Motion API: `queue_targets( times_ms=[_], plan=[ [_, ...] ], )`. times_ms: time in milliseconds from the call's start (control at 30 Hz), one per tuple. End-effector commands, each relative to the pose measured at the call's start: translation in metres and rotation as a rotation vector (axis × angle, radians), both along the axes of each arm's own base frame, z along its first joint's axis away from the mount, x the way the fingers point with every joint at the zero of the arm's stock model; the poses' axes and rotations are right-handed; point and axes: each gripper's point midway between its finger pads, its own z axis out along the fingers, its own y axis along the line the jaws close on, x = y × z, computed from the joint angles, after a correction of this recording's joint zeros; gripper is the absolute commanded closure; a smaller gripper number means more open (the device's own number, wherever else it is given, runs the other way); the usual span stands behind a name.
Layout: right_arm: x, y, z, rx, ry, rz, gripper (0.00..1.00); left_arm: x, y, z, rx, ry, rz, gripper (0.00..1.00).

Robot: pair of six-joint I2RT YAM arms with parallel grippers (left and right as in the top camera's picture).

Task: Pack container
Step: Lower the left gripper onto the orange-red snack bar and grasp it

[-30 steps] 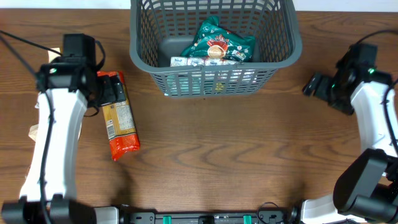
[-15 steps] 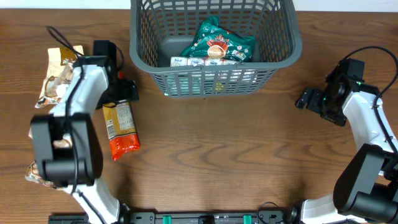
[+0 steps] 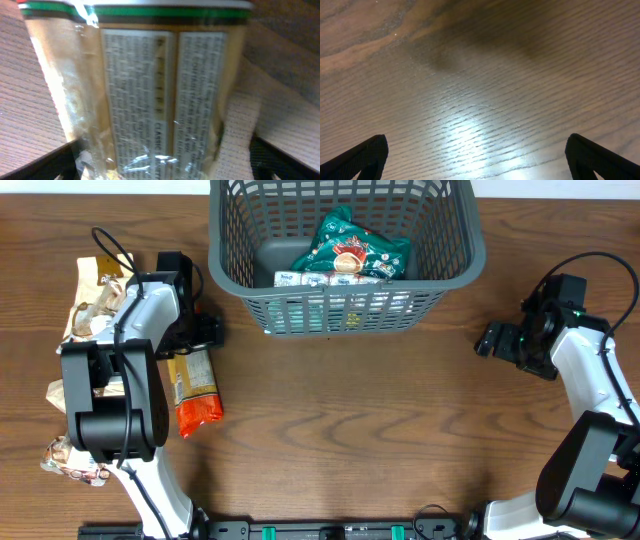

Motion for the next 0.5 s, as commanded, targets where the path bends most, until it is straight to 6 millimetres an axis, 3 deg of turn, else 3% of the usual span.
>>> queue_targets(
  times_ms=[0,67,167,333,467],
  plan=[
    [0.000,0.001,0.001,-0.005,-0.006,0.026,0.01,-0.022,-0.002,-0.039,-0.015,0.118,-0.001,0.39],
    [0.000,0.001,0.001,-0.005,-0.006,0.026,0.01,-0.024,-0.002,-0.039,-0.015,0.123,0.000,0.74],
    [0.001,0.001,0.001,-0.006,-0.008,0.026,0.01,-0.026,-0.002,-0.039,-0.015,0.133,-0.001,0.94],
    [0.001,0.000,0.001,-0.011,-0.008,0.033,0.01,-0.029,-0.003,-0.036,-0.016,0.142,-0.002,0.94],
    [0.001,0.000,0.001,-0.012,-0.008,0.032,0.01,-0.026,-0.003,-0.017,-0.015,0.109,-0.013,0.94]
  ],
)
